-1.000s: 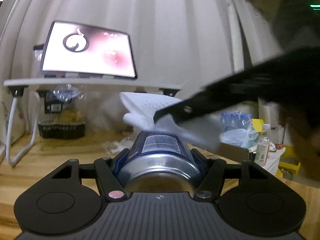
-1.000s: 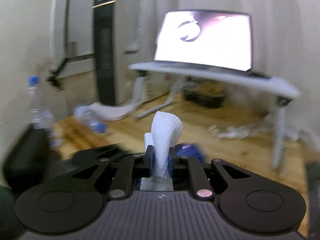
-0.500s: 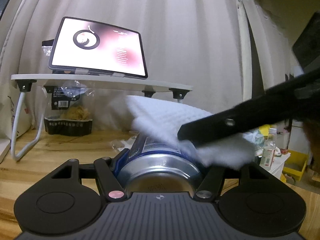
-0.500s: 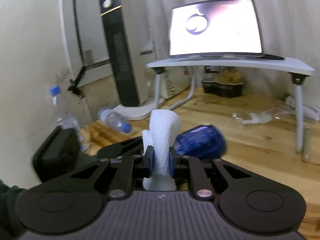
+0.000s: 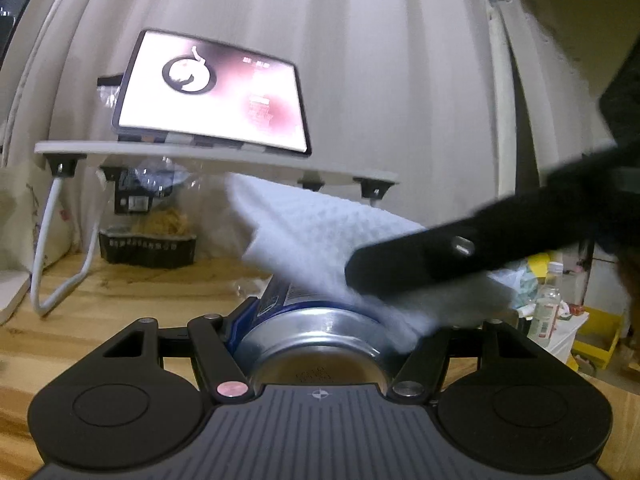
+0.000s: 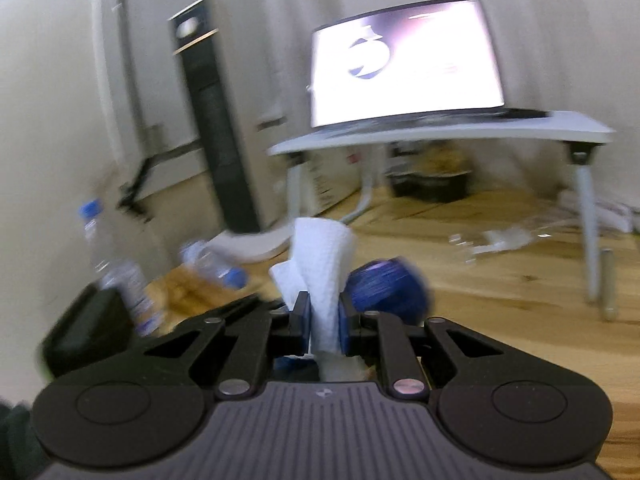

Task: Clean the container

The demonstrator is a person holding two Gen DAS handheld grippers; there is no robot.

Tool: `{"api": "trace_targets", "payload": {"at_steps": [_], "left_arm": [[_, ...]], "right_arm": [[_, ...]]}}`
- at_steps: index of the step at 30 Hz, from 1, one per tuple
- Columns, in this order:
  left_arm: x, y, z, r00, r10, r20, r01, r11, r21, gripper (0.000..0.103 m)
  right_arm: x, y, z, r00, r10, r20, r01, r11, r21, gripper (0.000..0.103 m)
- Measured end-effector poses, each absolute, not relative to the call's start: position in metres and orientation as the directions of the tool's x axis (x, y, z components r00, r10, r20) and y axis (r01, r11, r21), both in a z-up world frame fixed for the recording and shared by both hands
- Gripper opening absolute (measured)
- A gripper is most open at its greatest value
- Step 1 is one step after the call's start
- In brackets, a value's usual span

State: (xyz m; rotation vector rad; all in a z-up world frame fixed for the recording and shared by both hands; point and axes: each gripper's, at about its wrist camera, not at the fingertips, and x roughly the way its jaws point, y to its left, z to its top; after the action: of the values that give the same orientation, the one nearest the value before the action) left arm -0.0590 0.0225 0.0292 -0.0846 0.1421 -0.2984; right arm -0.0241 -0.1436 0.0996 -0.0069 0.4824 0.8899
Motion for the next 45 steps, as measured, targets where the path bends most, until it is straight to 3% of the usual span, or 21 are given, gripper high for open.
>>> {"api": "trace_targets", "payload": {"at_steps": [6,14,22,24,25,26,30,36,40,45], "left_arm": [[-0.062,0.019,0.029,0.946,-0.304,-0.114,0.297,0.952,-0.075,0.067],[-0.064,0.021,0.030,0.947,-0.306,-0.098,0.299,0.951,-0.080,0.067],[-0.061,0.020,0.029,0.948,-0.297,-0.111,0.289,0.954,-0.081,0.067],[-0.061,0.020,0.029,0.948,-0.297,-0.112,0.288,0.954,-0.088,0.067],[-0.060,0.021,0.029,0.948,-0.297,-0.114,0.287,0.953,-0.092,0.067],[-0.059,0.021,0.029,0.948,-0.297,-0.116,0.287,0.953,-0.096,0.067],[-0.056,0.024,0.028,0.946,-0.300,-0.121,0.285,0.951,-0.121,0.067],[-0.054,0.028,0.027,0.942,-0.311,-0.123,0.291,0.943,-0.160,0.067],[-0.056,0.030,0.027,0.937,-0.334,-0.101,0.313,0.933,-0.178,0.067],[-0.057,0.031,0.029,0.931,-0.356,-0.086,0.334,0.922,-0.195,0.067]], "right_arm": [[-0.029,-0.129,0.107,0.540,0.735,-0.410,-0.763,0.633,0.129,0.018],[0.018,-0.154,0.097,0.719,0.576,-0.388,-0.585,0.804,0.110,0.019],[0.072,-0.216,0.025,0.716,0.350,-0.604,-0.332,0.932,0.147,0.022],[0.078,-0.233,0.014,0.704,0.353,-0.616,-0.288,0.935,0.207,0.041],[0.079,-0.239,0.012,0.709,0.356,-0.609,-0.268,0.935,0.233,0.068],[0.077,-0.245,0.012,0.718,0.366,-0.592,-0.255,0.930,0.265,0.088],[0.069,-0.263,0.020,0.750,0.406,-0.522,-0.233,0.901,0.366,0.087],[0.061,-0.254,0.048,0.678,0.644,-0.353,-0.359,0.710,0.606,0.094],[0.058,-0.233,0.057,0.640,0.702,-0.312,-0.405,0.654,0.639,0.102],[0.065,-0.213,0.044,0.558,0.777,-0.292,-0.406,0.563,0.720,0.102]]}}
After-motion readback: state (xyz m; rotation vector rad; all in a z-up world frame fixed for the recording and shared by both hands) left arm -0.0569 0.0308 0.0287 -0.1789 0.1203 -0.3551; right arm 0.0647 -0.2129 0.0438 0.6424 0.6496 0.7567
